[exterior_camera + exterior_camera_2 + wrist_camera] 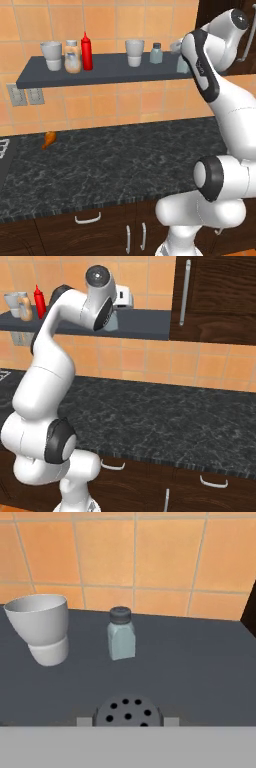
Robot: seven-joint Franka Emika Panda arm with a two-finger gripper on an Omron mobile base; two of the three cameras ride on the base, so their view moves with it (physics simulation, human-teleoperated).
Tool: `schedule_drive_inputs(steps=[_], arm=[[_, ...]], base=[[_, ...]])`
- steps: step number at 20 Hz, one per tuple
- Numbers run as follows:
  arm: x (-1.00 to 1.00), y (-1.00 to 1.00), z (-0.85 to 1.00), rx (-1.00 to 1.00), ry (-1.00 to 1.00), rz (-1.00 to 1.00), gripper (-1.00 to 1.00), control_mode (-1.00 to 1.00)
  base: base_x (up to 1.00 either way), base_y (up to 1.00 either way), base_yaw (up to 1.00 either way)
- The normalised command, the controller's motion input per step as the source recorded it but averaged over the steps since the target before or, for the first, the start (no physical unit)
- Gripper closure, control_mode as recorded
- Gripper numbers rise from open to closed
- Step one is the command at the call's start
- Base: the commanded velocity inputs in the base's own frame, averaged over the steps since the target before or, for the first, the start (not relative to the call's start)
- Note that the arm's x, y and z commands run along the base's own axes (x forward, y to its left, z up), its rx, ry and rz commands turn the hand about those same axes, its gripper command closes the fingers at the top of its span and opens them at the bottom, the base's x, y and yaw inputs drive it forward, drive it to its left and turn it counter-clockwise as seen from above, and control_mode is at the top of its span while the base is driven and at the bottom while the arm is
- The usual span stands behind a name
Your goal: Put the shaker and condiment bottle from the counter next to their counterparts in the cabinet.
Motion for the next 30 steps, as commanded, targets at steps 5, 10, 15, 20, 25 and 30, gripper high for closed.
schedule_drive_inputs(steps=[5,10,15,20,25,30], arm=[[0.29,-0.14,-0.06,0.00,-0.05,0.07,1.00,-1.00],[0.18,-0.14,0.00,0.00,-0.08,0.03,1.00,-1.00],[0.18,0.00,0.00,0.00,-0.01,0.01,1.00,-1.00],[0.24,0.00,0.00,-0.01,0.00,0.06,1.00,-1.00],[0.25,0.00,0.00,0.00,-0.01,0.06,1.00,-1.00],[0.27,0.00,0.00,0.00,-0.02,0.03,1.00,-1.00]], base=[[0.00,0.00,0.00],[0.00,0.00,0.00],[0.00,0.00,0.00],[0.00,0.00,0.00],[0.00,0.00,0.00],[0.00,0.00,0.00]])
